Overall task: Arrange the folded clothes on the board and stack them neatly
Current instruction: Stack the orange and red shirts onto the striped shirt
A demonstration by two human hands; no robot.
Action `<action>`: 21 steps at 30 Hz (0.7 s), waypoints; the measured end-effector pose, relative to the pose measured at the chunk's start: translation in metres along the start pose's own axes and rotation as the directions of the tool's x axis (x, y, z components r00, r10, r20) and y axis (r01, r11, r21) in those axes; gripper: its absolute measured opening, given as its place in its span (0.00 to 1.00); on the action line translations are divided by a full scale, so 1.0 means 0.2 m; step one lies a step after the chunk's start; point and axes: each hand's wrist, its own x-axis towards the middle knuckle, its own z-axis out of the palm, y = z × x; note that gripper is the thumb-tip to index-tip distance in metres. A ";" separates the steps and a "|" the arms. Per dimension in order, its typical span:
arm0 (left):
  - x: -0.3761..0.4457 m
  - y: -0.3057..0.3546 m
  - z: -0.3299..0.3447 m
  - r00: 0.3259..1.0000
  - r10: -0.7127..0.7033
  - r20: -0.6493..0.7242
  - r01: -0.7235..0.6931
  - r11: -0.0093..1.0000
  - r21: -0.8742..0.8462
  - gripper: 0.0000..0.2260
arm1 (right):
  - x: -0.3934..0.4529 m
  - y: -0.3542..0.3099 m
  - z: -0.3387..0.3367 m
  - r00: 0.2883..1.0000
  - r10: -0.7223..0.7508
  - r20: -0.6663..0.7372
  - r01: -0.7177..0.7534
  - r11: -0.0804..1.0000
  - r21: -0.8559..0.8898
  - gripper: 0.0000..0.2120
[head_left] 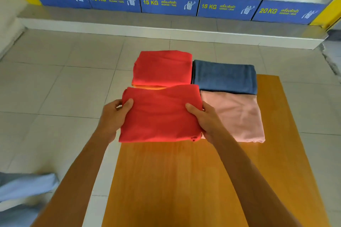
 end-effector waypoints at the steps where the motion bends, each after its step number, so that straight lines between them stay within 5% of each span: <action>1: 0.12 0.09 0.00 0.999 0.042 0.000 -0.042 0.999 0.005 0.19 | 0.09 -0.09 0.03 1.000 -0.019 -0.003 0.019 1.000 0.002 0.20; 9: 0.98 0.55 0.13 0.984 0.175 -0.026 -0.175 0.985 0.003 0.21 | 0.81 -0.62 0.23 0.992 -0.119 -0.043 0.119 0.993 -0.021 0.20; 16: 1.25 0.25 0.28 0.996 0.044 -0.075 -0.030 0.983 0.181 0.19 | 1.12 -0.40 0.28 0.984 0.008 -0.177 -0.035 0.988 -0.153 0.25; 21: 1.25 0.24 0.29 0.964 0.200 -0.172 -0.172 0.971 0.167 0.18 | 1.15 -0.40 0.22 0.979 -0.041 -0.198 0.012 0.989 -0.144 0.21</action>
